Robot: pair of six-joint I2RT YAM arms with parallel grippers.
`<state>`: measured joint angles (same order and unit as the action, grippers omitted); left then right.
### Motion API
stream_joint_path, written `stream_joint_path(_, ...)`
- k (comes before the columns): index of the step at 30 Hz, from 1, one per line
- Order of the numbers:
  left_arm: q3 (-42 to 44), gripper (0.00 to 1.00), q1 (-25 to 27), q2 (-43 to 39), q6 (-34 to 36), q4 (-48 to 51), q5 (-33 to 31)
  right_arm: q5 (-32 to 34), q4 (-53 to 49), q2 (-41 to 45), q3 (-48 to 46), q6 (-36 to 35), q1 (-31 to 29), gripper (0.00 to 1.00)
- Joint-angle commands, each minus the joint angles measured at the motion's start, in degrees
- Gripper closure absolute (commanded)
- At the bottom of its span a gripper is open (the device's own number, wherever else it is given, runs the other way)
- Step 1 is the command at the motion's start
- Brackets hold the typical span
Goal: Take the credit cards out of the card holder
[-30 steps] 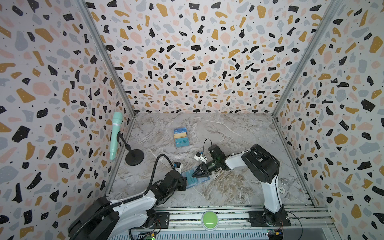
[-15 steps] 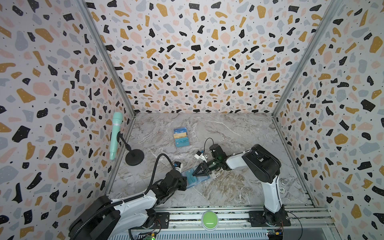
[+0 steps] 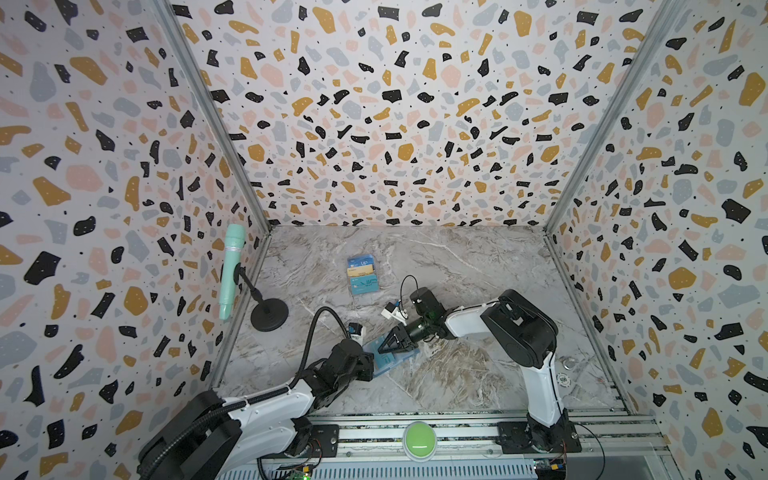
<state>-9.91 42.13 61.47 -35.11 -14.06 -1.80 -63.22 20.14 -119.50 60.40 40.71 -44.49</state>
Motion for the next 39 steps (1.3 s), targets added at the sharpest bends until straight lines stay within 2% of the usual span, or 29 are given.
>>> stream_joint_path(1,0.59,0.91,0.14,1.11,0.73,4.66,0.13,-2.4,3.46,0.14,0.32,1.25,-0.18,0.64)
stream_joint_path(4,0.58,0.91,0.14,0.98,0.66,4.66,0.05,-5.06,9.9,0.64,-1.85,4.94,0.4,0.65)
stream_joint_path(10,0.6,0.91,0.14,1.1,0.51,4.68,-0.17,-8.92,28.87,0.6,-7.68,16.87,2.78,0.69)
stream_joint_path(13,0.59,0.91,0.13,1.18,0.44,4.69,-0.13,-9.38,32.68,0.14,-8.98,19.26,3.6,0.71)
stream_joint_path(24,0.25,0.91,0.15,1.96,0.55,4.69,-0.13,-9.48,29.79,0.97,-9.52,16.64,4.14,0.74)
stream_joint_path(27,0.16,0.91,0.14,2.25,0.65,4.72,-0.13,-8.5,24.79,1.52,-9.14,13.41,4.66,0.77)
stream_joint_path(31,0.05,0.91,0.14,2.51,0.71,4.69,-0.13,-6.58,13.14,2.6,-7.37,5.16,5.03,0.79)
stream_joint_path(39,-0.11,0.91,0.13,2.82,0.72,4.66,-0.05,-5.6,9.22,3.59,-6.97,2.17,5.6,0.83)
